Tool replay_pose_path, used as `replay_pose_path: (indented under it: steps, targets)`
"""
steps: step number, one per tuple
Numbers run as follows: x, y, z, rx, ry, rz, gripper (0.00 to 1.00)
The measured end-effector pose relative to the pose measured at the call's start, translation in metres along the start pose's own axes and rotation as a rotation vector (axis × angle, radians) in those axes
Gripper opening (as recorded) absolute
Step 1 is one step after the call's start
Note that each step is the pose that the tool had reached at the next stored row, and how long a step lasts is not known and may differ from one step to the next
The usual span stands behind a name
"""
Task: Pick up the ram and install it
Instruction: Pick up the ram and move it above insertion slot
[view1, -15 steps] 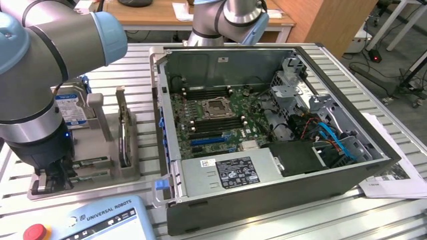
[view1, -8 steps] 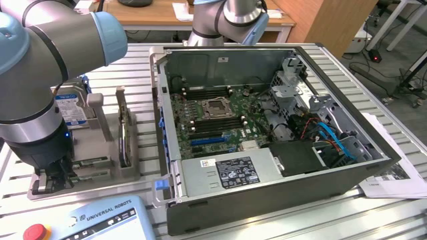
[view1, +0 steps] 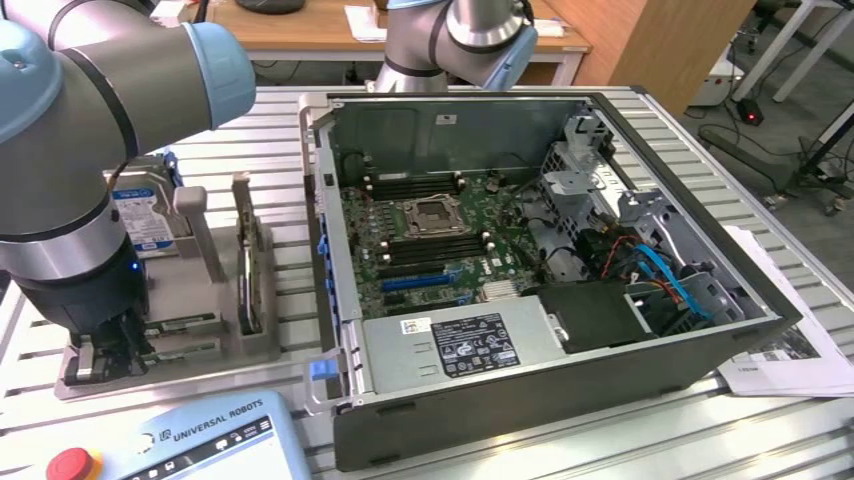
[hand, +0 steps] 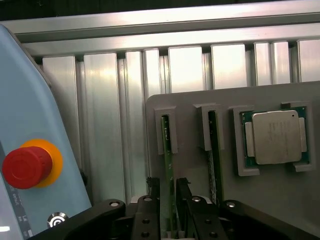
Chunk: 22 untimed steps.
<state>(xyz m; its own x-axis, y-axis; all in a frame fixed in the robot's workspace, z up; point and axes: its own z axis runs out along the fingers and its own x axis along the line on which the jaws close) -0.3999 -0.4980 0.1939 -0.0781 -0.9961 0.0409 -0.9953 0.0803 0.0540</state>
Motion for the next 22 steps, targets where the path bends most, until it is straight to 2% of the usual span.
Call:
replay_pose_path:
  steps: [4, 10, 22]
  targets:
    - [0.0000, 0.0000, 0.0000, 0.0000, 0.0001, 0.000, 0.27]
    - [-0.0003, 0.0000, 0.0001, -0.0007, -0.0094, 0.000, 0.27]
    - [-0.0002, 0.0000, 0.0000, -0.0007, -0.0094, 0.000, 0.27]
